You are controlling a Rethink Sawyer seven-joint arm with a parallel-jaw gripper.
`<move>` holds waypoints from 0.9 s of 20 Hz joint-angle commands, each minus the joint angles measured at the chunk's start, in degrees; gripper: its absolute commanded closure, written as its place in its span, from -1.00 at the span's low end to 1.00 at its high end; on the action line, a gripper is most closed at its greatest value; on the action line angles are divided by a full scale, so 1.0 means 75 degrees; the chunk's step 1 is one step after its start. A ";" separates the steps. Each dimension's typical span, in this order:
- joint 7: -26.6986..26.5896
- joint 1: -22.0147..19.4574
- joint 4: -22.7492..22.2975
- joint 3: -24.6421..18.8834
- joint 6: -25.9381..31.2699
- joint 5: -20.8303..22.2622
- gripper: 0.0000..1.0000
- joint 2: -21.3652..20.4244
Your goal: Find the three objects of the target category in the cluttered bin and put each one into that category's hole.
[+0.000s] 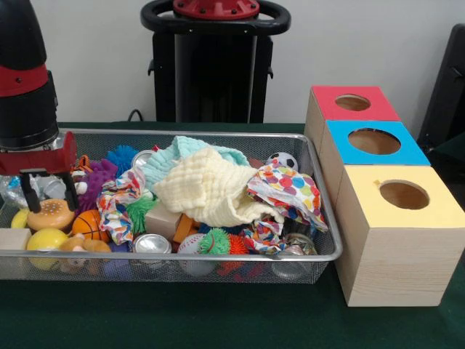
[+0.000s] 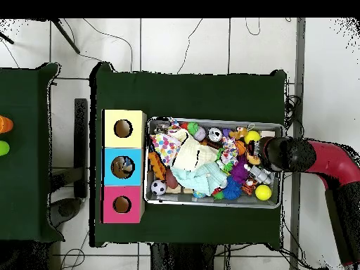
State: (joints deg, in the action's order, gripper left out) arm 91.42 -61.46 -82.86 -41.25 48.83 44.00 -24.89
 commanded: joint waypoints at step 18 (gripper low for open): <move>-0.2899 -0.0284 -0.0154 -0.0235 0.0880 -0.0138 -1.00 -0.0313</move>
State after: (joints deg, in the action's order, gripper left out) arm 87.84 -66.67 -84.48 -41.46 49.28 42.68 -30.07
